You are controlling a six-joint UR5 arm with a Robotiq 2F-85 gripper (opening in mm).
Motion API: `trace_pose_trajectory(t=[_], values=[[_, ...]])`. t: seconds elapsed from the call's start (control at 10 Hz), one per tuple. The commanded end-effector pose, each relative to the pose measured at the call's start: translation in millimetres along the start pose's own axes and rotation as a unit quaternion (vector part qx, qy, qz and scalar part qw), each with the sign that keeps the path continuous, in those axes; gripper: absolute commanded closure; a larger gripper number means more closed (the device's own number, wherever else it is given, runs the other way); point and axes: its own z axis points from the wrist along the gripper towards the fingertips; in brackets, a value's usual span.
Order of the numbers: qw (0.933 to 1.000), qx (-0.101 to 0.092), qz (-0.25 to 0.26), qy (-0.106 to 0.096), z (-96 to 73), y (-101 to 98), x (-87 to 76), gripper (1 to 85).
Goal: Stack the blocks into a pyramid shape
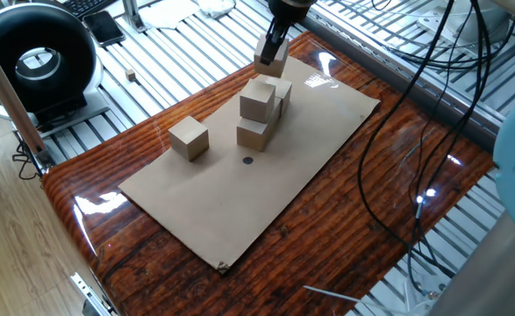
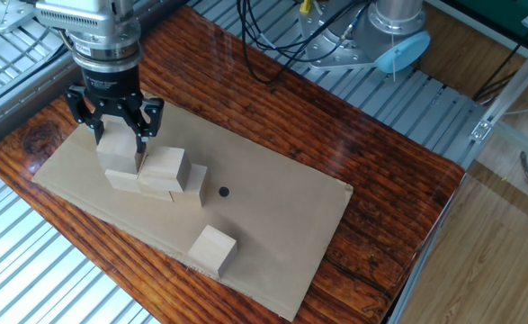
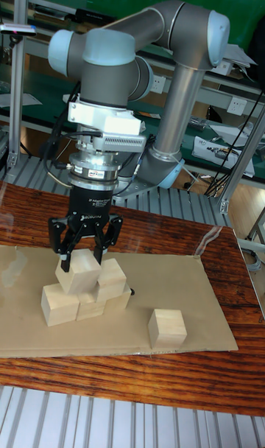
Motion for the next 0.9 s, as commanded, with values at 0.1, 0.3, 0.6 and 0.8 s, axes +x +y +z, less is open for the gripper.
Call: trace_pose_trajectory(t=[0.1, 0.3, 0.6, 0.8], values=[[0.9999, -0.009, 0.002, -0.007, 3.1, 1.5, 0.0, 84.7], [0.9998, -0.016, 0.005, -0.006, 4.4, 4.8, 0.9, 84.7], [0.9995, -0.027, 0.015, -0.01, 5.5, 9.7, -0.9, 84.7], [0.9994, -0.029, 0.016, -0.011, 6.5, 10.3, -1.6, 84.7]])
